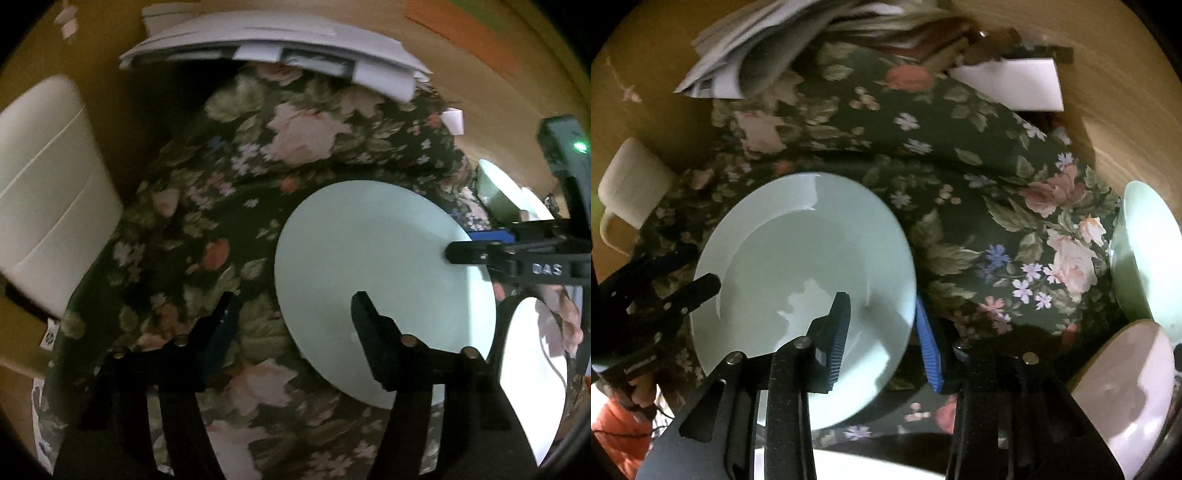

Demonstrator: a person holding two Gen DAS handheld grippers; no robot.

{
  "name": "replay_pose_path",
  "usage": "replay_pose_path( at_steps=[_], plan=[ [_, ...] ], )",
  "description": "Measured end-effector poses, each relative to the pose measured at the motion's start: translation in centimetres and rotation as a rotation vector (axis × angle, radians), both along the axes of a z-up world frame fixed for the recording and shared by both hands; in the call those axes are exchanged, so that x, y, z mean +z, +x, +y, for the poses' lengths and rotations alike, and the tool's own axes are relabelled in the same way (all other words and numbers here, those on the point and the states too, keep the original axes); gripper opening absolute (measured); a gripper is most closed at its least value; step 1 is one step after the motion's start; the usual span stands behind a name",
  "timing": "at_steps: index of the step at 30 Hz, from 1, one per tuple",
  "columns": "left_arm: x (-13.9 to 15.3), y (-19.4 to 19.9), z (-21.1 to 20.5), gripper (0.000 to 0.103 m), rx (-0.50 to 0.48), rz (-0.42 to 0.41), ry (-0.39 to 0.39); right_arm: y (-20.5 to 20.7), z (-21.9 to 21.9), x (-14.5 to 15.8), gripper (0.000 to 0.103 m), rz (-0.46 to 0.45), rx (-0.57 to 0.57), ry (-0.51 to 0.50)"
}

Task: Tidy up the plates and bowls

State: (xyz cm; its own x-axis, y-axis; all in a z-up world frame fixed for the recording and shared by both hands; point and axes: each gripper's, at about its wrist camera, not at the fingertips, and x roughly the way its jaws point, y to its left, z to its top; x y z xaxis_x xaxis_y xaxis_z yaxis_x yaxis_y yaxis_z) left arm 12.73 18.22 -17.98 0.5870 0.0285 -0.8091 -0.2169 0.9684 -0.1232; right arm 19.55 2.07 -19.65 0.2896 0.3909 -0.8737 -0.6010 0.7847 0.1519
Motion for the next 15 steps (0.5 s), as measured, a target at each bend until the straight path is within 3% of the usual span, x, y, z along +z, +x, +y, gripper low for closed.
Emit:
replay_pose_path(
  at_steps=[7,15],
  plan=[
    [-0.4,-0.3,1.1,0.048,0.020,0.020,-0.020,-2.5,1.6,-0.8,0.032,-0.012,-0.008,0.031],
    [-0.6,0.4,0.3,0.047,-0.014,0.033,-0.007,-0.9,0.8,-3.1,0.032,0.009,0.006,0.035]
  ],
)
